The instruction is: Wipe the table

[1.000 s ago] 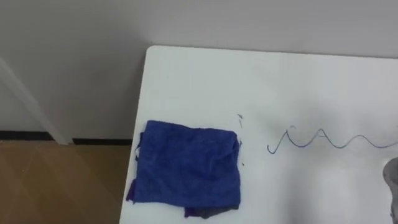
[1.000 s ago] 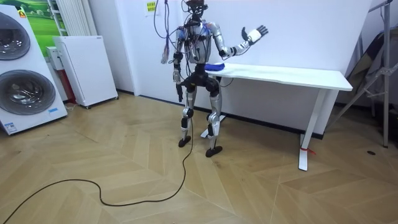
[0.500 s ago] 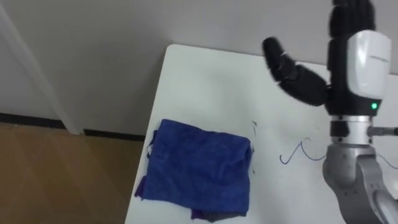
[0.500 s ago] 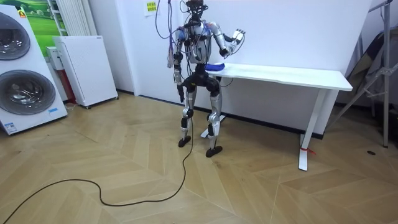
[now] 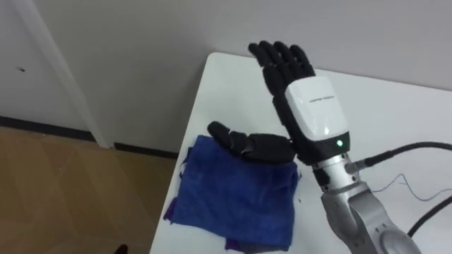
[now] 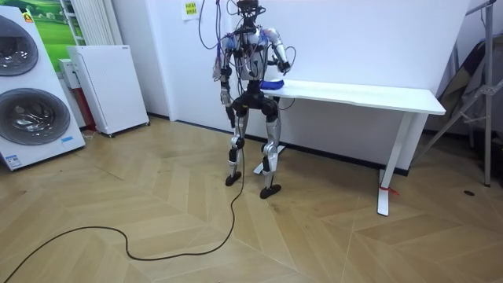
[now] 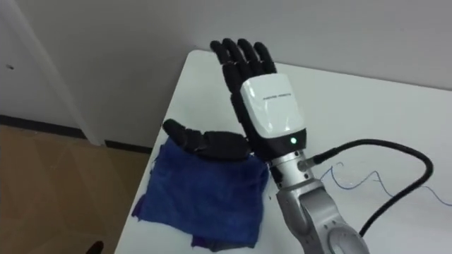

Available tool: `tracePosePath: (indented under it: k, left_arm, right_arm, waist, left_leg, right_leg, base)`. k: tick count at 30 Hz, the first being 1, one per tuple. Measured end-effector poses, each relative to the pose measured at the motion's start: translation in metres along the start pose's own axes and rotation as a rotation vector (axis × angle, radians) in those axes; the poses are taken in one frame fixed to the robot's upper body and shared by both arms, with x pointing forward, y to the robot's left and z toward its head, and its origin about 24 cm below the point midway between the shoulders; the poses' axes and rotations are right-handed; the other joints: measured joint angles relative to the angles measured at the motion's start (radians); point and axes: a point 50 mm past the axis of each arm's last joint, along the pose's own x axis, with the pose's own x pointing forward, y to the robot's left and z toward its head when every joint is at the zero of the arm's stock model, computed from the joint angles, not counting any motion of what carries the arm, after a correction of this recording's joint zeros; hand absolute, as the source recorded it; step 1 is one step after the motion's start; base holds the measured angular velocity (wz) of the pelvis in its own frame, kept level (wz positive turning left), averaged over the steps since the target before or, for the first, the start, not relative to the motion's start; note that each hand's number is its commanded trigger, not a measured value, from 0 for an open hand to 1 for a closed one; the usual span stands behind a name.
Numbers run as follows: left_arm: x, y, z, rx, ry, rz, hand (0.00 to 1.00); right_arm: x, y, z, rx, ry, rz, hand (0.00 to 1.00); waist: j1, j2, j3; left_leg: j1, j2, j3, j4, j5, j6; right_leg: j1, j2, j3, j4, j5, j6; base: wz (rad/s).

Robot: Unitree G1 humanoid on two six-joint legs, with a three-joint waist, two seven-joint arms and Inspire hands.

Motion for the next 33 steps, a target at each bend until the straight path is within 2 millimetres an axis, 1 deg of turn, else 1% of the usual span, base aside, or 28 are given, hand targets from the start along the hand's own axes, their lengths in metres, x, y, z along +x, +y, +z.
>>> tracePosePath:
  k: [5, 8, 10, 14, 16, 20, 24, 26, 29, 33]
  left_arm:
    - [0.001, -0.005, 0.002, 0.037, -0.007, -0.042, 0.00]
    - [0.002, -0.007, 0.004, 0.046, -0.014, -0.058, 0.00]
    - [0.002, -0.008, 0.007, 0.049, -0.023, -0.061, 0.00]
    - [0.002, -0.008, 0.010, 0.052, -0.036, -0.062, 0.00]
    - [0.003, -0.008, 0.012, 0.054, -0.045, -0.063, 0.00]
    - [0.004, -0.009, 0.015, 0.049, -0.057, -0.063, 0.00]
    - [0.004, -0.009, 0.016, 0.048, -0.055, -0.062, 0.00]
    - [0.004, -0.009, 0.017, 0.049, -0.058, -0.061, 0.00]
    - [0.004, -0.008, 0.016, 0.050, -0.057, -0.057, 0.00]
    - [0.004, -0.008, 0.016, 0.050, -0.056, -0.047, 0.00]
  right_arm:
    - [-0.012, 0.017, 0.013, 0.047, -0.029, 0.114, 0.00]
    - [-0.019, 0.029, 0.015, 0.066, -0.017, 0.180, 0.00]
    - [-0.023, 0.032, 0.016, 0.077, -0.006, 0.204, 0.00]
    - [-0.025, 0.035, 0.015, 0.080, -0.002, 0.220, 0.00]
    - [-0.031, 0.042, 0.012, 0.077, 0.009, 0.251, 0.00]
    - [-0.051, 0.056, 0.008, 0.065, 0.046, 0.332, 0.00]
    - [-0.056, 0.057, 0.008, 0.064, 0.048, 0.323, 0.00]
    - [-0.057, 0.056, 0.009, 0.061, 0.037, 0.303, 0.00]
    - [-0.056, 0.054, 0.010, 0.050, 0.022, 0.268, 0.00]
    - [-0.056, 0.052, 0.012, 0.043, -0.012, 0.218, 0.00]
  waist:
    - [0.001, 0.002, 0.0026]
    - [0.009, 0.000, 0.0023]
    - [0.015, 0.000, 0.0023]
    - [0.018, 0.002, 0.0031]
    - [0.018, 0.000, 0.0020]
    - [0.021, 0.001, 0.0019]
    - [0.017, 0.003, 0.0015]
    - [0.018, -0.001, -0.0006]
    - [0.015, -0.008, -0.0059]
    - [0.015, -0.008, -0.0064]
  left_leg:
    - [-0.006, 0.000, -0.006, 0.000, 0.000, 0.000]
    - [-0.012, 0.000, -0.005, 0.000, 0.000, 0.000]
    - [-0.020, 0.000, -0.004, 0.001, 0.000, 0.000]
    - [-0.022, 0.000, -0.005, 0.002, 0.000, 0.000]
    - [-0.022, -0.001, -0.005, 0.001, 0.000, 0.000]
    - [-0.025, -0.001, -0.006, 0.001, 0.000, 0.000]
    - [-0.028, -0.001, -0.004, 0.001, 0.000, 0.000]
    - [-0.028, -0.001, -0.004, 0.000, 0.000, 0.000]
    - [-0.027, -0.001, -0.004, -0.001, 0.000, 0.000]
    - [-0.020, -0.001, -0.004, -0.001, 0.000, 0.000]
  right_leg:
    - [0.005, 0.002, 0.003, -0.002, 0.000, 0.000]
    - [-0.001, 0.002, 0.002, -0.003, 0.000, 0.000]
    - [-0.008, 0.001, 0.002, -0.002, 0.000, 0.000]
    - [-0.009, 0.002, 0.002, -0.003, 0.000, 0.000]
    - [-0.007, 0.001, 0.001, -0.002, 0.000, 0.000]
    - [-0.008, 0.001, 0.001, -0.002, 0.000, 0.000]
    - [-0.011, 0.001, 0.001, -0.003, 0.000, 0.000]
    - [-0.011, 0.001, 0.001, -0.002, 0.000, 0.000]
    - [-0.010, 0.001, 0.000, -0.002, 0.000, 0.000]
    - [-0.005, 0.001, 0.002, -0.002, 0.000, 0.000]
  base:
    - [0.06]
    - [0.00]
    - [0.00]
    - [0.01]
    - [0.05]
    - [0.02]
    - [0.00]
    - [0.00]
    - [0.00]
    - [0.01]
